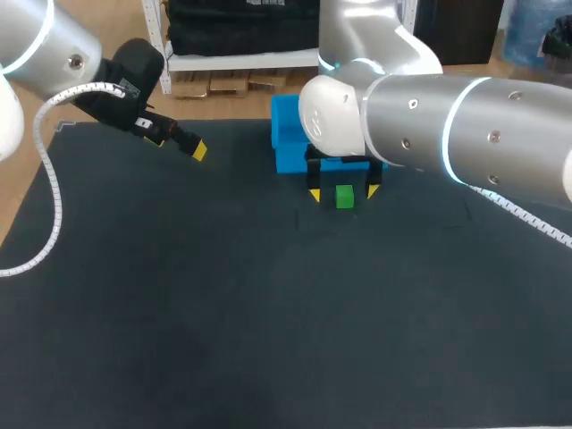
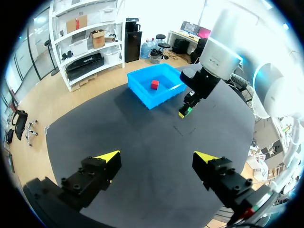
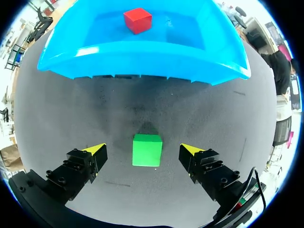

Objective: Use the left arm to pick the red cube and place it into the blue plastic box first, then use the right arm to grasp the green cube and put it into the same blue plastic box after the first action is fully finished.

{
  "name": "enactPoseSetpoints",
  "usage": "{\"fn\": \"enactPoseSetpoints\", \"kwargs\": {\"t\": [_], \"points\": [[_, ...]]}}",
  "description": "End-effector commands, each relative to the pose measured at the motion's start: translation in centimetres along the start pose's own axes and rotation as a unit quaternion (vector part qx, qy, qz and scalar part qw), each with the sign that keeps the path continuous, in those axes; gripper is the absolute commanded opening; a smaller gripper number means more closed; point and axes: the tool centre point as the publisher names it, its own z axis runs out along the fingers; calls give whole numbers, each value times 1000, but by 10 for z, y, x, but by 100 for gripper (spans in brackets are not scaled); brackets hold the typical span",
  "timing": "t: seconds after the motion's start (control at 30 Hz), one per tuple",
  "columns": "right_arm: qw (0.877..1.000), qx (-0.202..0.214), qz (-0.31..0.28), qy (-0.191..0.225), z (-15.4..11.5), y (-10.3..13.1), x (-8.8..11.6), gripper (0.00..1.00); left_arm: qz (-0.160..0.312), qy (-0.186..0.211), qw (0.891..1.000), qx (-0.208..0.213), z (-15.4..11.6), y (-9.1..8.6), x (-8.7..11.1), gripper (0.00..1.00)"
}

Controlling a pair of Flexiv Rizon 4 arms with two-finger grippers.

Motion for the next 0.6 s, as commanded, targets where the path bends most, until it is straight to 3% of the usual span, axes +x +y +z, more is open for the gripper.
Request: {"fn": "enactPoseSetpoints", "kwargs": {"t": [0.03, 0.6], "points": [[1000, 2, 6, 2, 3, 2, -2, 100, 0, -2, 1000, 0, 0, 0, 1, 100], [1000, 1, 4, 4, 17, 2, 1, 100, 0, -2, 1000, 0, 0, 0, 1, 100]]}}
